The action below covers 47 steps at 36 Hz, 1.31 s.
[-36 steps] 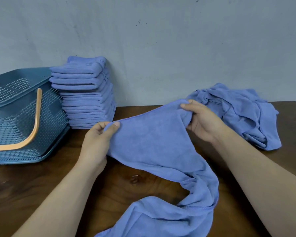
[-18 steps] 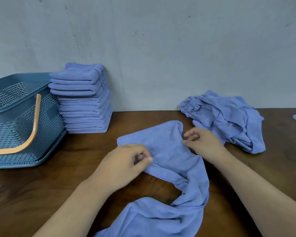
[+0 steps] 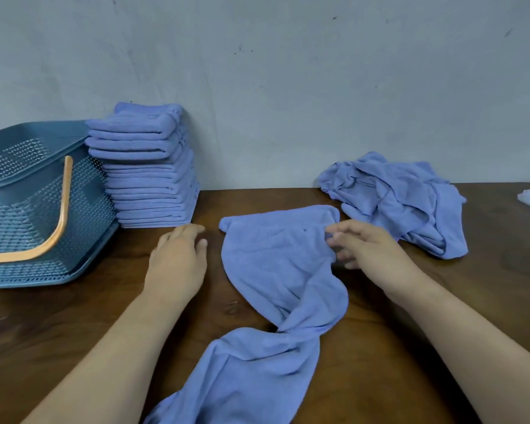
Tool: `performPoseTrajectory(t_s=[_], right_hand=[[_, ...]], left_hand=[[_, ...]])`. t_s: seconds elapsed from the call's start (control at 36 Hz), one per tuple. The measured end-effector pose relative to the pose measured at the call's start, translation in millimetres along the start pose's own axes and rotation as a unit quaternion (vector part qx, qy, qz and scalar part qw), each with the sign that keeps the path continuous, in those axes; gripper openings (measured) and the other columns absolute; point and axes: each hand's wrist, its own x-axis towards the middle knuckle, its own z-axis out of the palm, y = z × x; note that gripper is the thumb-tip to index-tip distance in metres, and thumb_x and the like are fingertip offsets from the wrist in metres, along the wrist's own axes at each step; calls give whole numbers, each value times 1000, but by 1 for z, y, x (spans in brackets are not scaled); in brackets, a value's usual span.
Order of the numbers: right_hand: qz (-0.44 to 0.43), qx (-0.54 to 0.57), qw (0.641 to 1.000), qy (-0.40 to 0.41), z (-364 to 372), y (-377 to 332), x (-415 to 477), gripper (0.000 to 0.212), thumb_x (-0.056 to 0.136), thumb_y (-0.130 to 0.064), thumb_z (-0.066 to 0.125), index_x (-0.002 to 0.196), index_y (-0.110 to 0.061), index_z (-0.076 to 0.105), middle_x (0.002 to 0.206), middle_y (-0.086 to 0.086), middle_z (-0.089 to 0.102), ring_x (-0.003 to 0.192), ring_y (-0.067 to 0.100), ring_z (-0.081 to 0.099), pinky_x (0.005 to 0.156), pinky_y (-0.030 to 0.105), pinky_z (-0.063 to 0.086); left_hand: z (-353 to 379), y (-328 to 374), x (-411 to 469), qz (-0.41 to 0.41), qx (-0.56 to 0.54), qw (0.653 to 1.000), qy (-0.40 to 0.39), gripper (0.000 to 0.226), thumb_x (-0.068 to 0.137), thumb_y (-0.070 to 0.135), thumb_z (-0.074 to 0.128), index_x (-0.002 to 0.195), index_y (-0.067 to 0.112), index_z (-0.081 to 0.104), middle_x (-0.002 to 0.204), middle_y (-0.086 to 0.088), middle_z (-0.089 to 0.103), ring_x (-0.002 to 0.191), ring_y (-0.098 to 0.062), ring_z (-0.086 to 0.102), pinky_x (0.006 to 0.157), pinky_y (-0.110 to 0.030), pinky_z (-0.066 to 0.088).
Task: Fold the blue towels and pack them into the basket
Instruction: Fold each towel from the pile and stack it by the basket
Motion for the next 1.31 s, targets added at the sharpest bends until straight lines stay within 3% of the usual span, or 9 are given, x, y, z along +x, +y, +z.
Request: performPoseTrajectory(t_s=[0.14, 0.22, 0.33, 0.44, 0.58, 0.78, 1.0, 1.11, 1.31], right_hand=[[10, -169, 985, 8, -6, 10, 3, 2, 97, -32, 71, 98, -33, 72, 86, -16, 75, 78, 3, 70, 70, 30, 53], [28, -273, 961, -10, -8, 5, 0, 48, 96, -64, 61, 87, -19, 74, 70, -6, 70, 64, 8, 63, 62, 36, 49], [59, -219, 970, -91, -16, -7, -7, 57, 85, -79, 55, 85, -27, 77, 82, -7, 74, 75, 7, 67, 74, 31, 50], [38, -223, 964, -139, -11, -7, -7, 24, 86, -48, 76, 82, -25, 75, 81, -2, 74, 67, 3, 61, 69, 29, 47], [118, 16, 987, -111, -4, -12, -5, 13, 100, -29, 58, 93, -22, 66, 100, -4, 82, 89, 17, 79, 80, 34, 58], [8, -211, 967, -141, 12, -9, -20, 47, 80, -42, 87, 116, -44, 56, 97, -19, 73, 76, -3, 67, 70, 19, 47], [99, 33, 991, -82, -4, -16, -11, 18, 88, 1, 66, 102, -11, 66, 84, 6, 59, 66, 9, 65, 68, 33, 63], [113, -25, 989, -94, -22, -15, -8, 22, 87, 8, 60, 101, -9, 64, 75, 5, 60, 56, 14, 62, 58, 29, 56], [162, -78, 948, -261, -30, -16, -15, 36, 78, -10, 78, 110, -26, 72, 111, 12, 72, 76, 17, 71, 67, 26, 57]], left_hand=[[0, 28, -15, 31, -27, 999, -25, 31, 98, 60, 57, 87, 32, 62, 90, 11, 59, 91, -15, 57, 85, -46, 52], [2, 33, -21, 7, 52, 995, -89, 56, 84, 83, 58, 80, 27, 56, 86, 8, 59, 81, -13, 57, 70, -37, 46], [3, 35, -20, -9, 10, 989, -150, 49, 88, 62, 72, 80, 14, 62, 77, 2, 67, 69, -15, 61, 60, -32, 46], [5, 35, -19, 1, -26, 990, -141, 36, 98, 44, 66, 79, 15, 56, 66, 4, 61, 61, -14, 55, 59, -34, 45], [11, 35, -13, -46, -215, 973, -67, 32, 103, 41, 55, 82, 18, 47, 57, 15, 46, 51, -6, 41, 58, -34, 40], [22, 35, -13, -159, -415, 886, -136, 25, 101, 30, 70, 93, 17, 51, 85, -8, 54, 79, -27, 55, 67, -48, 63], [7, 19, -4, -64, -192, 979, -25, 16, 99, 32, 68, 91, 30, 54, 77, 6, 67, 65, -8, 60, 59, -30, 41], [2, 5, 2, -59, -107, 992, -14, 20, 100, 32, 69, 91, 30, 52, 82, 3, 65, 73, -13, 61, 57, -29, 39], [-3, 6, 1, -46, -64, 990, -118, 27, 91, 48, 79, 98, 37, 56, 84, 6, 67, 74, -12, 65, 60, -27, 43]])
